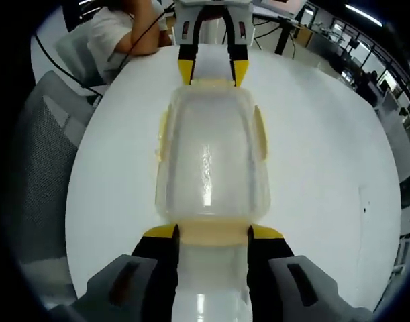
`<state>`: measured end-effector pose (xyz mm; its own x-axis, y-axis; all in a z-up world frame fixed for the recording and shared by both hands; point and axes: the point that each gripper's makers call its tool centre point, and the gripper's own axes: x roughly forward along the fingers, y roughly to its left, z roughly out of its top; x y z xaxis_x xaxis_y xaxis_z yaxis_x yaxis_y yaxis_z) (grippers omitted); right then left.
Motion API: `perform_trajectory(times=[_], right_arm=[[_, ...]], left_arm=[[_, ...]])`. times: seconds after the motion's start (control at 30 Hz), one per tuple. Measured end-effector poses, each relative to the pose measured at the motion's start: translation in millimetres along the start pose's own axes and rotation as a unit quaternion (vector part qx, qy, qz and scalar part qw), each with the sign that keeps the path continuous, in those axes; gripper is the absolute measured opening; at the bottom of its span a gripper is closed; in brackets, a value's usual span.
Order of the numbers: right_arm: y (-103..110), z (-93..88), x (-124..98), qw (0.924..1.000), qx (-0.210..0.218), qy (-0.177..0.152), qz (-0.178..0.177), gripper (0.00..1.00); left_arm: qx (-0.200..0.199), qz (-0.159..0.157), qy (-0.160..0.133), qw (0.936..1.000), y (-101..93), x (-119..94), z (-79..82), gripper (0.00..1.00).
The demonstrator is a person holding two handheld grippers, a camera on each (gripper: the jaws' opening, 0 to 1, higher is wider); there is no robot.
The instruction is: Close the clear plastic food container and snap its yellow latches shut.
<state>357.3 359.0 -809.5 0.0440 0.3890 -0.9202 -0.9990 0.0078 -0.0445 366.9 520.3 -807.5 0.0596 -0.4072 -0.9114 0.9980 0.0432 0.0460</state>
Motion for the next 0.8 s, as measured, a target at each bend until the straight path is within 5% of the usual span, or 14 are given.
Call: perform_trajectory(times=[0.5, 0.8], right_arm=[[2.9, 5.6, -23.8, 0.9999, -0.003, 0.001, 0.01, 0.37], [4.6, -8.5, -38.2, 0.9999, -0.016, 0.001, 0.002, 0.36]], left_arm=[[-0.014, -0.004, -0.009, 0.9999, -6.6, -15.3, 11.3, 0.34], [-0.017, 0.008, -0.013, 0.9997, -10.0, -15.9, 32.9, 0.34]])
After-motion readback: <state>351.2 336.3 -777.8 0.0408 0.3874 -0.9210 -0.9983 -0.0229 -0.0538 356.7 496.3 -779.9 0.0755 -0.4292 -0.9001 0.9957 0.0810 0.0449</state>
